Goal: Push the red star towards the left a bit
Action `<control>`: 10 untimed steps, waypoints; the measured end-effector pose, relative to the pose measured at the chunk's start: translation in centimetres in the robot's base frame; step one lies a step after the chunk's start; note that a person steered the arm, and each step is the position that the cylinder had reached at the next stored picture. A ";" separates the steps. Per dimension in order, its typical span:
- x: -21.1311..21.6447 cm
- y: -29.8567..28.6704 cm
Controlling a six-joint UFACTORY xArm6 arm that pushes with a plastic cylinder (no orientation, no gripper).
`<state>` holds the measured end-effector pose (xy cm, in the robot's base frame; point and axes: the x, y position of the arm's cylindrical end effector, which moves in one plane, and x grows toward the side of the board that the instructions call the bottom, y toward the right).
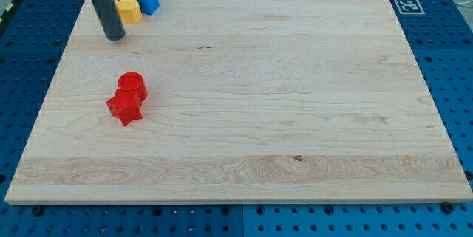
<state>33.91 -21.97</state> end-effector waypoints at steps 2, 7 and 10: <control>0.8 -0.9; 6.3 9.2; 13.6 12.1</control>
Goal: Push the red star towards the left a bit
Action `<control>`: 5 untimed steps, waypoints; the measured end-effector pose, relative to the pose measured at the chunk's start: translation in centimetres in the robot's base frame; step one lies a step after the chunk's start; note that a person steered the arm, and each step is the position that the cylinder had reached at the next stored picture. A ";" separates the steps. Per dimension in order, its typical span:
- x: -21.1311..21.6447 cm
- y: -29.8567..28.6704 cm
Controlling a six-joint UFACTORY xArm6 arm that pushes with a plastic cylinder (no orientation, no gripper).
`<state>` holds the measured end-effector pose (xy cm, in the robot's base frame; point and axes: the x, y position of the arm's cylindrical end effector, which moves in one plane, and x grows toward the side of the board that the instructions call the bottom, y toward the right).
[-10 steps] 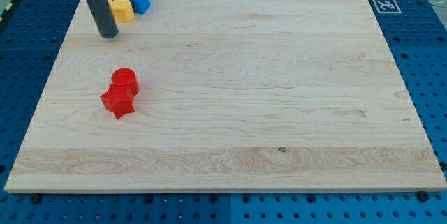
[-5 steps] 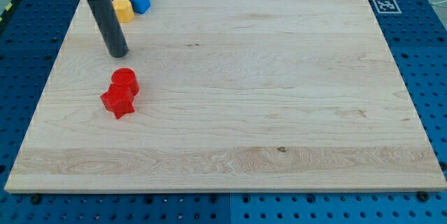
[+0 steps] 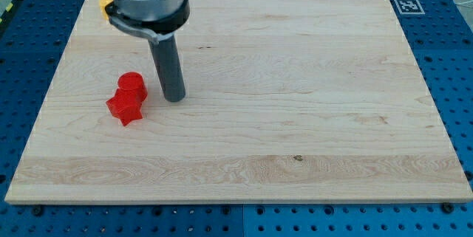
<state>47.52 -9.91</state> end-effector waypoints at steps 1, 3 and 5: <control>1.8 0.0; 2.8 -0.1; 2.3 -2.1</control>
<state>49.83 -12.05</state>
